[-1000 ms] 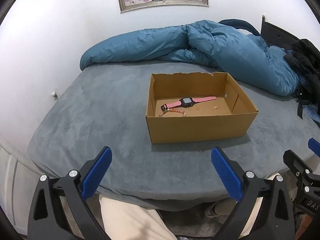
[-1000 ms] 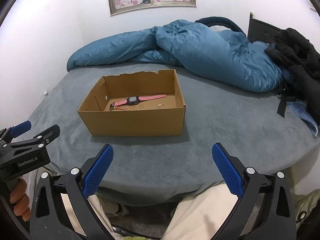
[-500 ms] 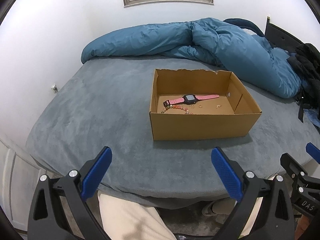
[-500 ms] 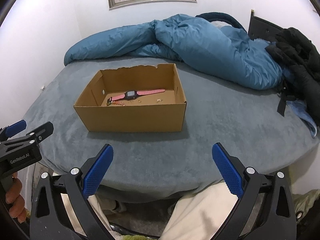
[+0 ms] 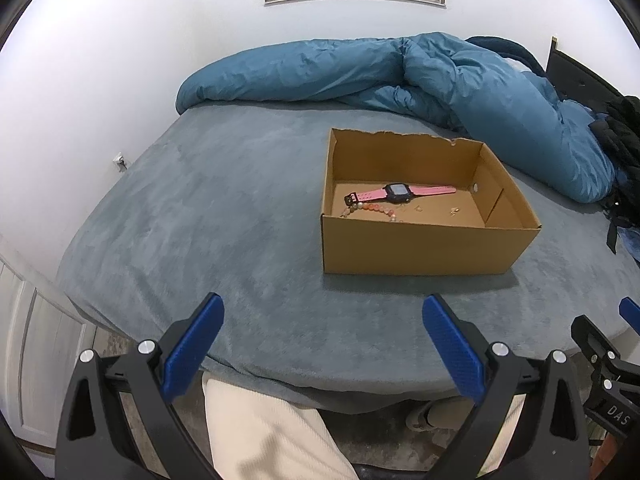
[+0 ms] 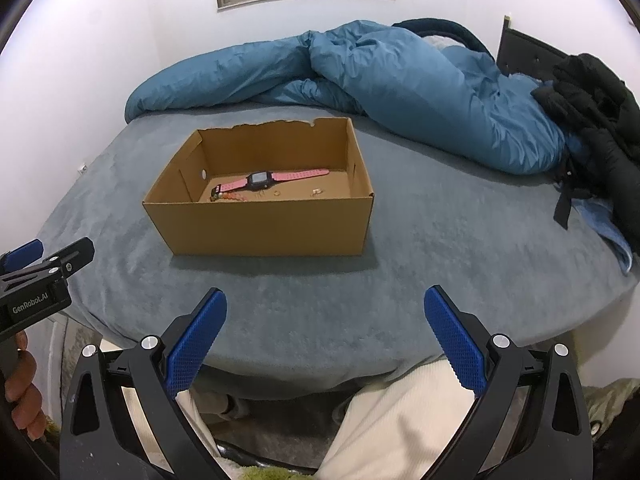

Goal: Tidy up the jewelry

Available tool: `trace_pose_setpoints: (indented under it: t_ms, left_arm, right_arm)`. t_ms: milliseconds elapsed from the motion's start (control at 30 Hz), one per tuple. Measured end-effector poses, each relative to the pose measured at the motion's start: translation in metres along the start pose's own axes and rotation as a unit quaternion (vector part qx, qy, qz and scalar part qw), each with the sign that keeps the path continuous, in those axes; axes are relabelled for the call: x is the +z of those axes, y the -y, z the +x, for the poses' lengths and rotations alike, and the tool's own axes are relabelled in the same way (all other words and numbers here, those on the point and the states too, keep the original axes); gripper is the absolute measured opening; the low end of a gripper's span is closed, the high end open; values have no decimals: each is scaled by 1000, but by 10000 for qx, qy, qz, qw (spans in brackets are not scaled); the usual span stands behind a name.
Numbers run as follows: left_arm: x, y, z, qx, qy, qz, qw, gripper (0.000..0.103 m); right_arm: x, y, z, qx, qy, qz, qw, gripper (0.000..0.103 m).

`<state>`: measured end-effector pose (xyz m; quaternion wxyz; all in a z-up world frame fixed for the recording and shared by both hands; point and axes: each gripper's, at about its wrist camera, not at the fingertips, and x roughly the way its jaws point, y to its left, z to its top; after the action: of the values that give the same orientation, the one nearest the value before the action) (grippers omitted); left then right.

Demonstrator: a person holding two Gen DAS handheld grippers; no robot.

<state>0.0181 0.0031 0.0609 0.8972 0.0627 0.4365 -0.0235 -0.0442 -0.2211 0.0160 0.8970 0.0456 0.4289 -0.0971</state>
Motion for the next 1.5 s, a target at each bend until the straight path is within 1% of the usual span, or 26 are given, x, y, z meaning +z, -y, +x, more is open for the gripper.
trace_pose_setpoints:
  t_ms: [200,367,567,967,1200,1267,1300,1400,1433,1467,1500]
  left_arm:
    - [-2,2,7,113,-3,62,9999,97]
    - [-10,8,13,243,112,222,9994,97]
    - [-14,10,19,245,16,293,9993,97]
    - [-16,8,22,311,7,329,9990,97]
    - [-16,3,23,294,29,375,9989,97]
    - [-17,4,21,271,98,408,9988,97]
    - [-17,5,20,265,132,426,9987,97]
    - [-15,7,15,305,346,462,9979,97]
    - [-15,7,13,325,417,463,9975,97]
    - [-14,7,11,335,468,451,9973,97]
    - [-13,7,9,330,533,414,9972,97]
  right_arm:
    - [2,5,2,-51,-43,46,10000,95]
    - [7,4,-4,-93,76,-24,9999,95]
    - [9,1,-3,-85,84,-119,9999,95]
    - [9,1,6,-158,13,-131,9998,95]
    - [7,10,10,-142,58,-86,9998,95]
    - [7,14,10,-129,182,-131,9997,95]
    - [7,16,10,-188,239,-161,9994,95]
    - [9,18,6,-560,596,-393,9959,95]
    - [10,17,2,-769,834,-484,9924,95]
    - [10,18,-1,-878,1001,-528,9897,95]
    - [10,19,-8,-968,1298,-562,9852,95]
